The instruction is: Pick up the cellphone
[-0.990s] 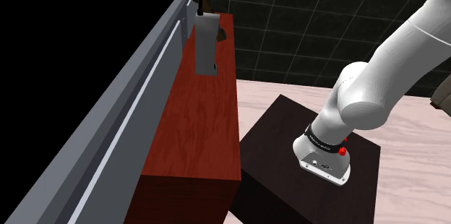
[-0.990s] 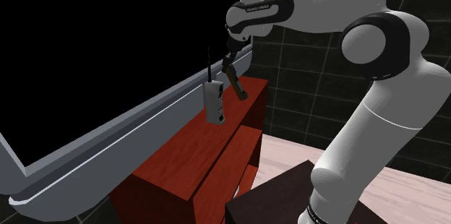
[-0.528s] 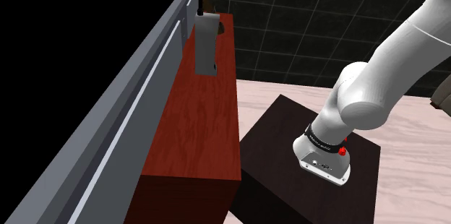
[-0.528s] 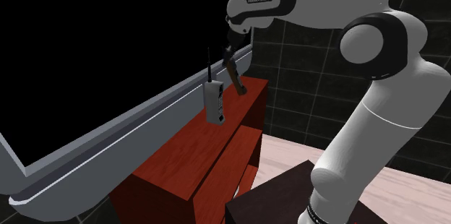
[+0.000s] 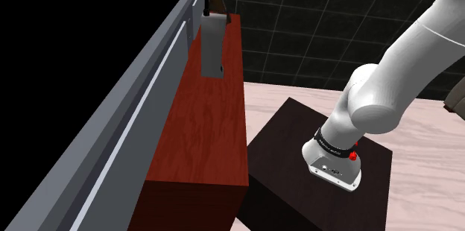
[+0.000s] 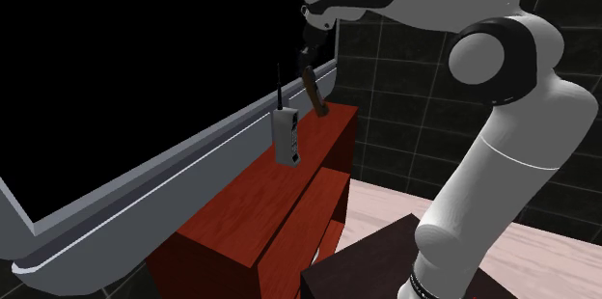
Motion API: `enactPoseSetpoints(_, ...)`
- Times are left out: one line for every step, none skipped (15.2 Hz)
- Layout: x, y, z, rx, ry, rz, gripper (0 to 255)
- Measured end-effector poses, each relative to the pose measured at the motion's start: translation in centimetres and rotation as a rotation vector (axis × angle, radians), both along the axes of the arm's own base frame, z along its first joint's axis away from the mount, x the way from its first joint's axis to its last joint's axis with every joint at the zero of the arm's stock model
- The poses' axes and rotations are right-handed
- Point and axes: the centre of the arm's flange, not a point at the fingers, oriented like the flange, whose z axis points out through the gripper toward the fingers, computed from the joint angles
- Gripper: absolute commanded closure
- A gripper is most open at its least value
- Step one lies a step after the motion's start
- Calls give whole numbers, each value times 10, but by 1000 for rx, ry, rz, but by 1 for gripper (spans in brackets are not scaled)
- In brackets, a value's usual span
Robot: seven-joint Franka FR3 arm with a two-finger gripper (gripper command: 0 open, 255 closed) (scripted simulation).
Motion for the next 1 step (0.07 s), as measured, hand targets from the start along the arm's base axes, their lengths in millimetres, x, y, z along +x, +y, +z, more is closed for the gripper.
enactPoseSetpoints(0, 0, 2, 0, 0, 0, 255)
